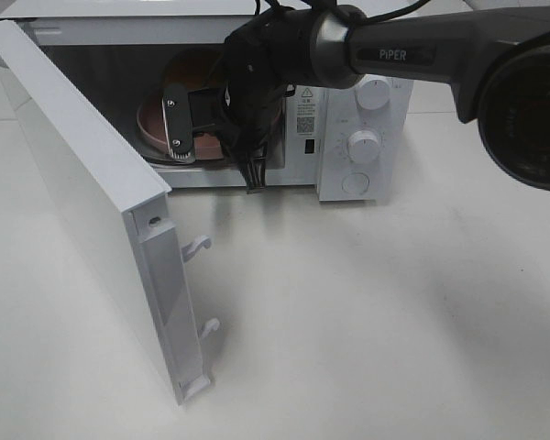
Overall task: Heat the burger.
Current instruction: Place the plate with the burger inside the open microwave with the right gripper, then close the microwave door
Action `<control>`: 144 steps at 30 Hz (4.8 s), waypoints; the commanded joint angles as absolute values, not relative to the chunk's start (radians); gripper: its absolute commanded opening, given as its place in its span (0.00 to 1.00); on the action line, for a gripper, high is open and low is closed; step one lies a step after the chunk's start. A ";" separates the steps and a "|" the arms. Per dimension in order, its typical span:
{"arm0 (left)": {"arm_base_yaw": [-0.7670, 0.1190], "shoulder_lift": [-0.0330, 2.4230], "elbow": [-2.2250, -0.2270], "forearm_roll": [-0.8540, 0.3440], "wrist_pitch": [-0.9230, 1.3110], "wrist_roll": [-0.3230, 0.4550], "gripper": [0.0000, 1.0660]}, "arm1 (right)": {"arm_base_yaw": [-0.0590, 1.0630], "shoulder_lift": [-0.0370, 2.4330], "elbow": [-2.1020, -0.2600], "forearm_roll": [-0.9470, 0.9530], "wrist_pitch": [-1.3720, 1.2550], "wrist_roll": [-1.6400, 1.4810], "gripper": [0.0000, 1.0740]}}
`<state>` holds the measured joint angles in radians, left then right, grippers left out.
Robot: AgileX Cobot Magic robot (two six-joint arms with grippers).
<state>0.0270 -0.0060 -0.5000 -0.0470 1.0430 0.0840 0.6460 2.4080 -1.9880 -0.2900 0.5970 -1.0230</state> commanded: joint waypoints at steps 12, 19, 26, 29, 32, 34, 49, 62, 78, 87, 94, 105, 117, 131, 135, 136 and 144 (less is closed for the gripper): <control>0.028 -0.024 -0.498 -0.044 1.040 0.081 0.94 | 0.641 2.405 -1.993 -0.290 0.585 -0.959 0.37; 0.028 -0.024 -0.498 -0.044 1.040 0.081 0.94 | 0.641 2.403 -1.993 -0.288 0.584 -0.943 0.47; 0.028 -0.024 -0.498 -0.044 1.040 0.081 0.94 | 0.643 2.385 -1.962 -0.282 0.579 -0.940 0.55; 0.028 -0.024 -0.498 -0.044 1.040 0.081 0.94 | 0.643 2.363 -1.923 -0.282 0.571 -0.945 0.58; 0.028 -0.024 -0.498 -0.044 1.040 0.081 0.94 | 0.643 2.320 -1.847 -0.284 0.502 -0.948 0.62; 0.028 -0.024 -0.498 -0.044 1.040 0.081 0.94 | 0.643 2.308 -1.824 -0.284 0.481 -0.948 0.64; 0.028 -0.024 -0.498 -0.044 1.040 0.081 0.94 | 0.643 2.134 -1.587 -0.306 0.391 -1.000 0.69; 0.028 -0.024 -0.498 -0.044 1.040 0.081 0.94 | 0.643 1.977 -1.426 -0.317 0.388 -0.999 0.69; 0.028 -0.024 -0.498 -0.044 1.040 0.081 0.94 | 0.642 1.772 -1.223 -0.316 0.393 -0.936 0.69; 0.028 -0.024 -0.498 -0.044 1.040 0.081 0.94 | 0.642 1.639 -1.095 -0.316 0.404 -0.848 0.69; 0.028 -0.024 -0.498 -0.044 1.040 0.081 0.94 | 0.642 1.546 -1.016 -0.310 0.405 -0.780 0.69; 0.028 -0.024 -0.498 -0.044 1.040 0.081 0.94 | 0.642 1.387 -0.888 -0.288 0.483 -0.568 0.69; 0.028 -0.024 -0.498 -0.044 1.040 0.081 0.94 | 0.642 1.177 -0.823 -0.288 0.723 -0.232 0.69; 0.028 -0.024 -0.498 -0.044 1.040 0.081 0.94 | 0.642 1.018 -0.823 -0.288 0.961 -0.012 0.69; 0.028 -0.024 -0.498 -0.044 1.040 0.081 0.94 | 0.642 0.979 -0.823 -0.288 1.000 0.006 0.69; 0.028 -0.024 -0.498 -0.044 1.040 0.081 0.94 | 0.642 0.958 -0.823 -0.286 1.028 0.009 0.69; 0.028 -0.024 -0.498 -0.044 1.040 0.081 0.94 | 0.642 0.858 -0.809 -0.288 1.108 0.082 0.69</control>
